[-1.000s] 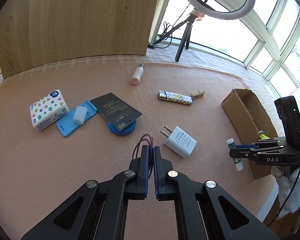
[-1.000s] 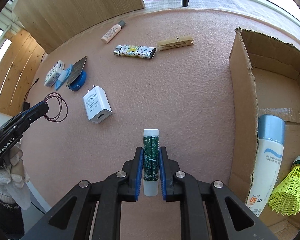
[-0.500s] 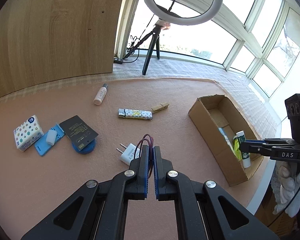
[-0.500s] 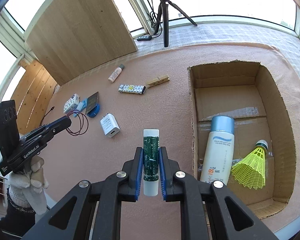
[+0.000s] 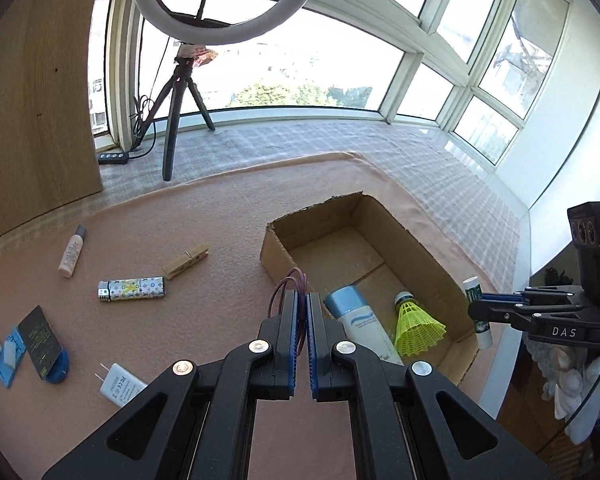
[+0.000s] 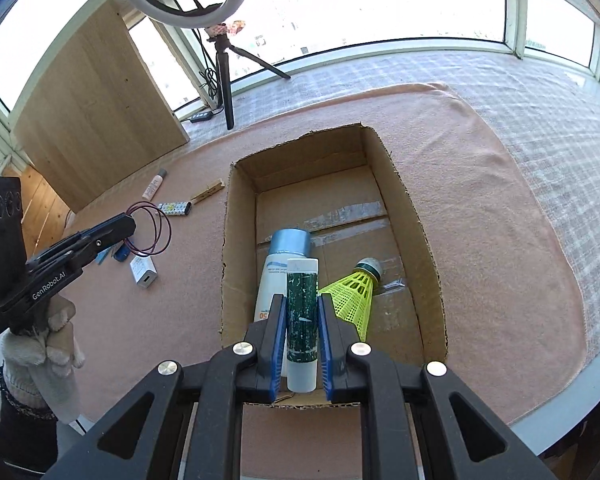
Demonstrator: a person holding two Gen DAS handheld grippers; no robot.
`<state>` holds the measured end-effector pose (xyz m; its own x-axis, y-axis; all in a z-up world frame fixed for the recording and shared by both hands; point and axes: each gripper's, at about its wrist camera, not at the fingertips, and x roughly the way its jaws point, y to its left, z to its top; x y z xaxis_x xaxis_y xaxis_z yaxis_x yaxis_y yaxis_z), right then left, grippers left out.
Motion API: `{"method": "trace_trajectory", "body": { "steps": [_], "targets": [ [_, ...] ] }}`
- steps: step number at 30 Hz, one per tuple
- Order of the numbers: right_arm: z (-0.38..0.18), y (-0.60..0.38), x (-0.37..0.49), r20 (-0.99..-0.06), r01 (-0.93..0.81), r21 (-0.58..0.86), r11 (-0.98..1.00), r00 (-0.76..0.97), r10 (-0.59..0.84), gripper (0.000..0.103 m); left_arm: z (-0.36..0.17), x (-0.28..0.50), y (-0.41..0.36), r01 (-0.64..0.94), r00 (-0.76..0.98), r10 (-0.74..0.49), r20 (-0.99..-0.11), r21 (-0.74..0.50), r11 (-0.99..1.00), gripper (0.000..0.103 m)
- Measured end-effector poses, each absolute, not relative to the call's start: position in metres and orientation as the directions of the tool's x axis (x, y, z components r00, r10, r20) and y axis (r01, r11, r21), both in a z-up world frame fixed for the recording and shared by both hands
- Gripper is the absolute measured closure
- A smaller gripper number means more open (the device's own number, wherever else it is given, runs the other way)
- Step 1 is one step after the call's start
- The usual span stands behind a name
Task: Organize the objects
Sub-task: 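Carry the glue stick with the right gripper into the cardboard box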
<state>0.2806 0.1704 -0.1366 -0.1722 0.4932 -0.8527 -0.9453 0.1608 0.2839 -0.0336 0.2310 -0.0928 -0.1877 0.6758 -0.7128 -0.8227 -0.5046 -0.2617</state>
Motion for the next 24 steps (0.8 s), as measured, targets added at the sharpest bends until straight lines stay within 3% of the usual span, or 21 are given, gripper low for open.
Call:
{"method": "trace_trajectory", "body": {
  "steps": [19, 20, 21, 22, 23, 24],
  "targets": [
    [-0.160, 0.170, 0.319, -0.863, -0.935, 0.304, 0.181, -0.190, 0.467, 0.089, -0.106, -0.022, 0.333, -0.849, -0.158, 0.656, -0.738, -0.238, -0.472, 0.099],
    [-0.160, 0.170, 0.319, -0.860, -0.935, 0.313, 0.170, -0.203, 0.468, 0.089, -0.105, -0.021, 0.334, -0.848, -0.151, 0.657, -0.739, -0.244, -0.470, 0.096],
    [-0.159, 0.170, 0.318, -0.855, -0.934, 0.320, 0.158, -0.213, 0.473, 0.088, -0.105, -0.021, 0.335, -0.848, -0.141, 0.652, -0.745, -0.248, -0.467, 0.076],
    [-0.158, 0.169, 0.317, -0.854, -0.936, 0.317, 0.151, -0.213, 0.476, 0.078, -0.105, -0.021, 0.336, -0.846, -0.145, 0.648, -0.748, -0.247, -0.473, 0.061],
    [-0.156, 0.169, 0.316, -0.856, -0.940, 0.307, 0.147, -0.205, 0.475, 0.056, -0.103, -0.021, 0.334, -0.843, -0.157, 0.650, -0.743, -0.242, -0.481, 0.036],
    [-0.154, 0.168, 0.314, -0.854, -0.944, 0.297, 0.141, -0.196, 0.483, 0.046, -0.101, -0.020, 0.331, -0.843, -0.169, 0.657, -0.735, -0.238, -0.483, 0.032]
  ]
}}
